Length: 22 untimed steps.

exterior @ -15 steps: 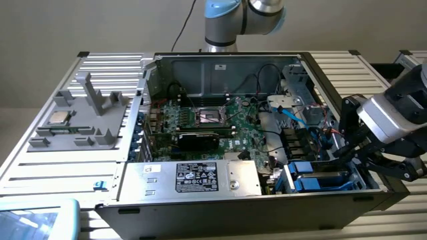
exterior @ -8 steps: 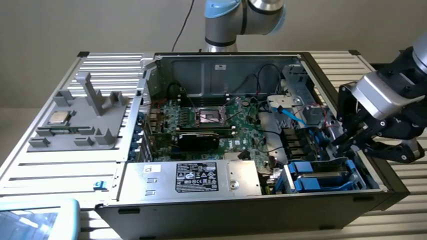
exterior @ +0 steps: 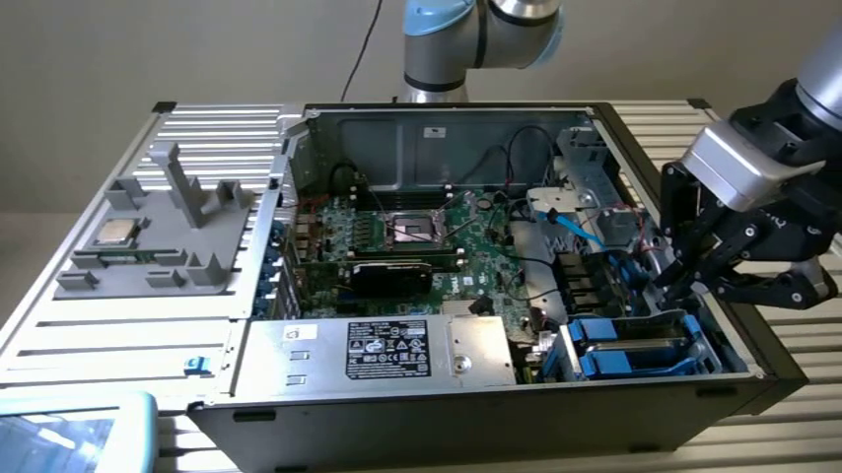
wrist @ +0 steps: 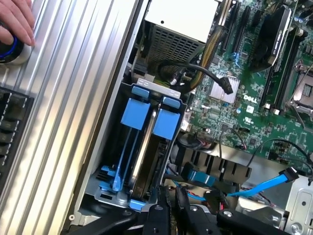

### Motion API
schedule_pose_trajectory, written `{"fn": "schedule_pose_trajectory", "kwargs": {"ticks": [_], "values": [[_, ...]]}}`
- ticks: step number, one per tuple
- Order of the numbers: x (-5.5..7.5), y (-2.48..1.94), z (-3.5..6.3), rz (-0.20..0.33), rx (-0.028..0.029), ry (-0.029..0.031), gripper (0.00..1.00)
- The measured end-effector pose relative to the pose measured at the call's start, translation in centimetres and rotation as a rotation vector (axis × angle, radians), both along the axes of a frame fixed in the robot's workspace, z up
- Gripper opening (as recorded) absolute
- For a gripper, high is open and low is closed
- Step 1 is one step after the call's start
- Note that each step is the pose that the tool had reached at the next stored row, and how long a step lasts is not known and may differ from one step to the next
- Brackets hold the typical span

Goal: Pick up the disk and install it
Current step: 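Insert the first disk wire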

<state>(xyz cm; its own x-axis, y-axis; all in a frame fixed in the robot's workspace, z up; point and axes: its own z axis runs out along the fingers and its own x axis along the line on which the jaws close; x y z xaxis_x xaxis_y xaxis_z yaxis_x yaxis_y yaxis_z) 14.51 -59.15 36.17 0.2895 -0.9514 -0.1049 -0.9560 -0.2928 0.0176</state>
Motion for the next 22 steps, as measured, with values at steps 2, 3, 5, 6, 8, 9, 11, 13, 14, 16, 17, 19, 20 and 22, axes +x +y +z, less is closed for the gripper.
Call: {"fn": "schedule_pose_trajectory", "kwargs": {"ticks": [2,3,5,6,8,9,11,13,14,16,17,19,20,22], "values": [[-0.08,0.0,0.12,-0.002,-0.0069,0.0001,0.16],[-0.12,0.0,0.19,-0.003,-0.0096,0.0001,0.16],[-0.16,0.01,0.28,-0.005,-0.0151,0.0001,0.16],[-0.16,0.0,0.34,-0.008,-0.0185,0.0002,0.16],[-0.17,0.0,0.49,-0.019,-0.0257,0.0002,0.16],[-0.17,0.0,0.54,-0.028,-0.0302,0.0003,0.16],[-0.17,0.0,0.58,-0.045,-0.0391,0.0004,0.16],[-0.17,0.0,0.58,-0.065,-0.0435,0.0007,0.16],[-0.17,-0.01,0.58,-0.078,-0.0439,0.0009,0.16],[-0.17,0.0,0.59,-0.104,-0.0445,0.0015,0.16],[-0.17,0.01,0.6,-0.115,-0.0458,0.0017,0.16],[-0.17,0.0,0.59,-0.133,-0.0508,0.0018,0.16],[-0.17,0.0,0.59,-0.141,-0.0529,0.0018,0.16],[-0.2,0.0,0.58,-0.152,-0.0569,0.0019,0.16]]}}
